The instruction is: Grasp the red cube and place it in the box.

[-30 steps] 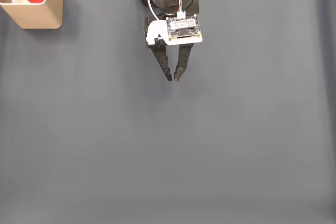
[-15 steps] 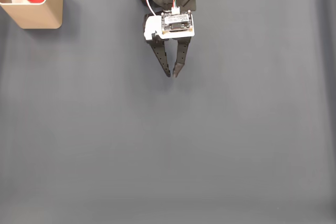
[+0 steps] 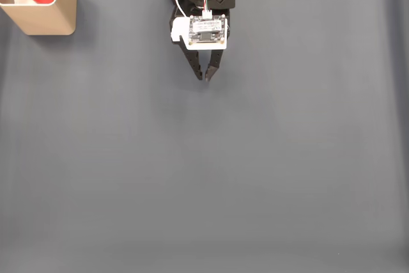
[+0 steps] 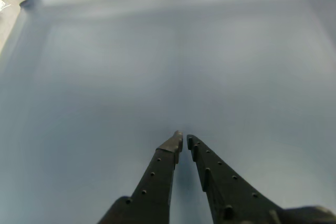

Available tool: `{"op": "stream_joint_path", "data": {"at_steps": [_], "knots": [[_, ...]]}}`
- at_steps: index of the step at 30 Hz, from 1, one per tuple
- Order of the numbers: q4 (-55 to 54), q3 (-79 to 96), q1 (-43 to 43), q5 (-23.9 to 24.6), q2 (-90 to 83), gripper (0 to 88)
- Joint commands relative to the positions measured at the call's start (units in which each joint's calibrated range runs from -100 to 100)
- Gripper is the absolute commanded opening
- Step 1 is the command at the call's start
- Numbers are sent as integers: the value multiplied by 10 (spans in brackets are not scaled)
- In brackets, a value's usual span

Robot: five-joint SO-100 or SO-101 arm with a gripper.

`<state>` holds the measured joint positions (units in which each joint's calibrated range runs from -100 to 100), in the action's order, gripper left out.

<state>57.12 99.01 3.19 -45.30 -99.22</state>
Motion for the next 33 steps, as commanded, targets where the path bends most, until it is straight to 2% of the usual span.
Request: {"op": "stream_joint_path", "data": {"at_steps": [1,23,33], "knots": [[30,8,-14,3,-7,0],[177,8,-6,-69,-8,0],[188,8,-8,-38,-8,3]]}}
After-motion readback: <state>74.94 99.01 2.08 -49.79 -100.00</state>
